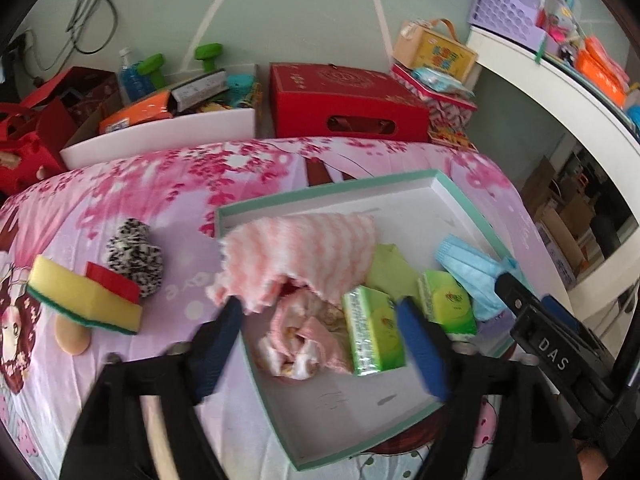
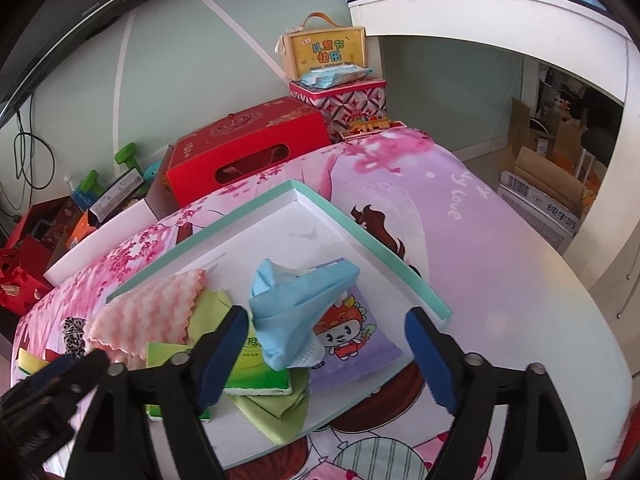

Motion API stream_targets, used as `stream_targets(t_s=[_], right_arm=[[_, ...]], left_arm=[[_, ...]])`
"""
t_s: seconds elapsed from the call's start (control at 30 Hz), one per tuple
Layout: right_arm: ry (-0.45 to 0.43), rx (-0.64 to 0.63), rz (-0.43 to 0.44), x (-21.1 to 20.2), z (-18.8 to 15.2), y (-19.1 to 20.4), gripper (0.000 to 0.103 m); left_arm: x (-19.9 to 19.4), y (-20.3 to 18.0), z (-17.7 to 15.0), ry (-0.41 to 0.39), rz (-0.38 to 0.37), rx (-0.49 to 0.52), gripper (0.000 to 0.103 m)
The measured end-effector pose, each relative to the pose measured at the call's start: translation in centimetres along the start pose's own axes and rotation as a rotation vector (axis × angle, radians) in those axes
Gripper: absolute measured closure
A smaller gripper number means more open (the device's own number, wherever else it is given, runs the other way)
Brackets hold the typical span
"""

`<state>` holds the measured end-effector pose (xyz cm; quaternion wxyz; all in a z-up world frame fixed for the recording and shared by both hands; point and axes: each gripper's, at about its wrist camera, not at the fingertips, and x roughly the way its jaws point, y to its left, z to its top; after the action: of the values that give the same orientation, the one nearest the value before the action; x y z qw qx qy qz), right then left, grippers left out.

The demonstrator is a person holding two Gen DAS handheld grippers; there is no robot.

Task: Organize soft objects

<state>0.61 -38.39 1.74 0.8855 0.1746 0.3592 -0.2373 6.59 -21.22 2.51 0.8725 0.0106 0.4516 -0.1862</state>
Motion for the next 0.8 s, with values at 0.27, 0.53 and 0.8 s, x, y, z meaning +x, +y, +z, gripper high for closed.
stream_targets(t_s=[0.27, 0.53, 0.8], right_arm=[[0.013, -0.01, -0.023, 0.4, -0.1, -0.1, 0.0], [0.023, -0.012, -0.023, 0.5, -0.2, 0.6, 0.0], [-0.01, -0.045, 0.007, -0.9, -0.2, 2.9, 0.0]], left_arm=[[-0.6, 2.6, 0.3, -0.029, 0.045, -0.087, 0.008], [-1.2, 5.6, -0.2, -0.065, 0.142, -0.189, 0.007], [-2.8, 9.6, -0.8, -0.1, 0.217, -0.324, 0.007]])
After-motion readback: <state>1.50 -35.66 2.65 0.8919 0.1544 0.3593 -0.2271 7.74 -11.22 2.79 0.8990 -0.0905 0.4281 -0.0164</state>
